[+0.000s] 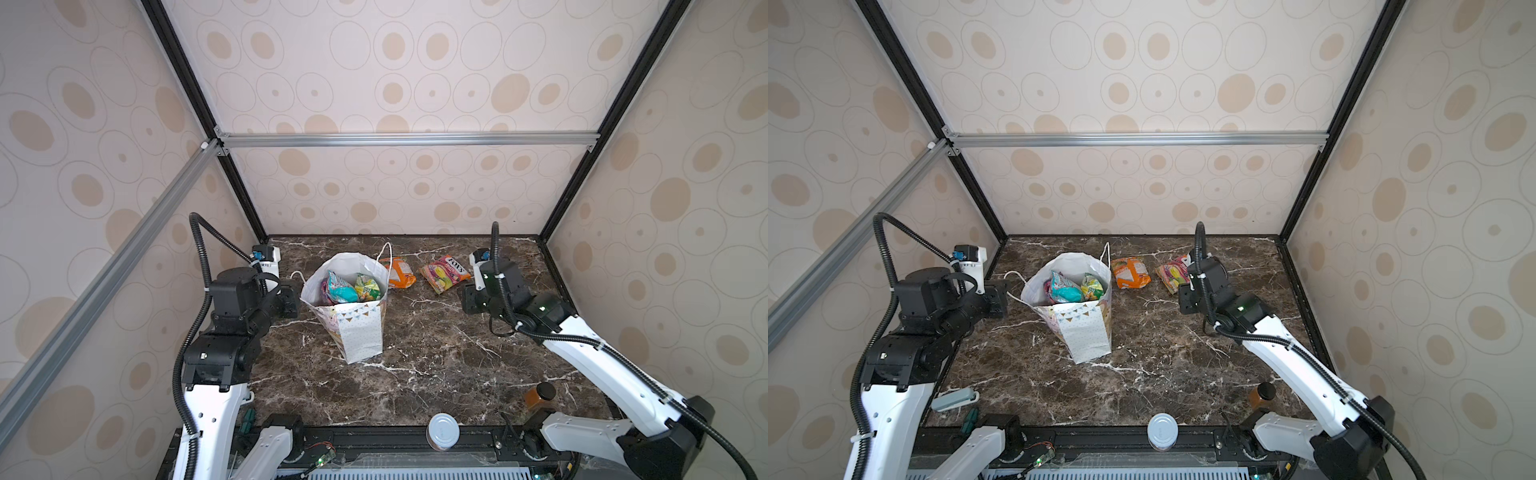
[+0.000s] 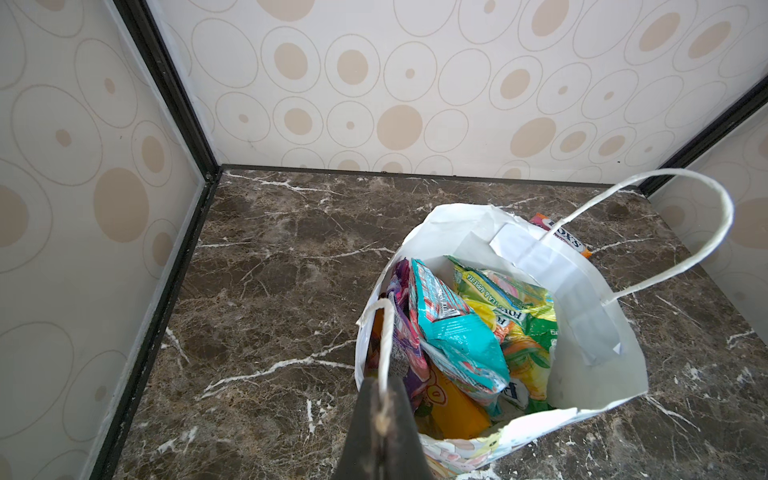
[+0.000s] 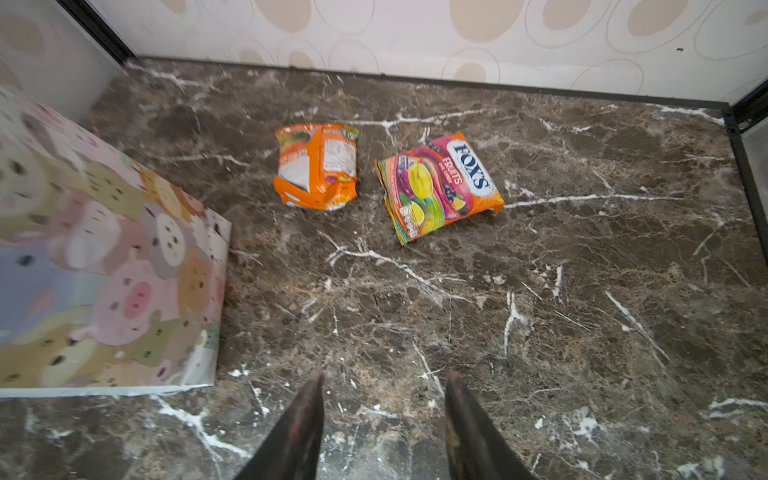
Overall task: Place the snacks into the paper bag
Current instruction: 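Lift the right gripper out of the bag and move toward the pink packet, then lower the open right gripper onto the pink Fox's Fruits packet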
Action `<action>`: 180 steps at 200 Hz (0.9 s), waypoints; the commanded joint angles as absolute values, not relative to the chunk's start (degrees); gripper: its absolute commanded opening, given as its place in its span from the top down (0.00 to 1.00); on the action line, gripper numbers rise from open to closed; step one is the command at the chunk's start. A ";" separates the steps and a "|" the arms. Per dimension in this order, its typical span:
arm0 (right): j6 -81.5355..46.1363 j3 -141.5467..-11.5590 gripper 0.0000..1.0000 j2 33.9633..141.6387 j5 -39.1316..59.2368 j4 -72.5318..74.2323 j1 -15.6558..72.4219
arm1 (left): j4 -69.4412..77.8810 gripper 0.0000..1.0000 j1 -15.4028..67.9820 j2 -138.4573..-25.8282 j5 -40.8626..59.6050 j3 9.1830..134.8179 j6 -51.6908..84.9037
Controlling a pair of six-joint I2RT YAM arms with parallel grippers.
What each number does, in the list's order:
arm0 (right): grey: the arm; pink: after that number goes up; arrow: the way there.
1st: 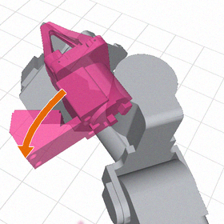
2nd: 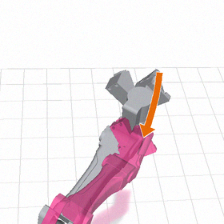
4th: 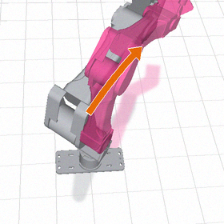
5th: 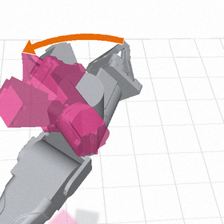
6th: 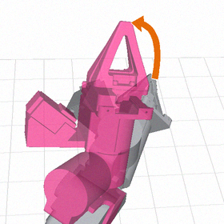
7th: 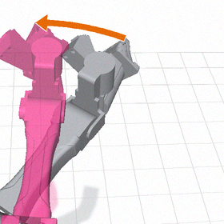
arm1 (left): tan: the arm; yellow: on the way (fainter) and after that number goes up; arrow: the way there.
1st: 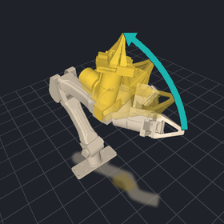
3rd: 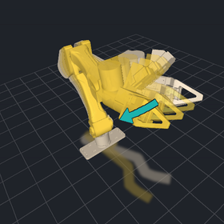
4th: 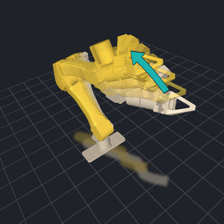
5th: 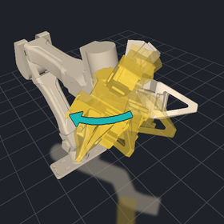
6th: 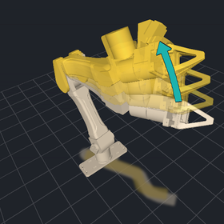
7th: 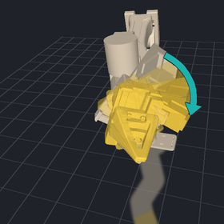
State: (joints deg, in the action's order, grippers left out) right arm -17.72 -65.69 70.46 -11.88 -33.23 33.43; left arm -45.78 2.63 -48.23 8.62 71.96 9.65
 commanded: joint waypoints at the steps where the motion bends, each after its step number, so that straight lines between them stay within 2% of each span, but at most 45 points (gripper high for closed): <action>1: -14.83 -63.53 0.44 74.64 -8.32 -28.42 32.02 | -44.50 1.00 2.60 -47.78 8.68 75.06 10.10; 32: -11.28 -68.16 0.42 84.06 -10.10 -30.02 31.77 | -44.93 1.00 2.57 -47.83 8.44 75.56 10.06; 64: -7.72 -69.65 0.41 89.06 -12.79 -27.07 31.65 | -45.61 1.00 2.62 -47.95 8.25 76.20 9.74; 180: -2.36 -85.65 0.39 109.96 -16.28 -30.79 31.17 | -45.93 1.00 2.56 -46.90 6.98 75.50 10.05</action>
State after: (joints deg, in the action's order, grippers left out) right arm -3.42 -81.80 107.33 -14.66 -29.17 31.70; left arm -47.42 2.63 -48.21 8.38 72.75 9.69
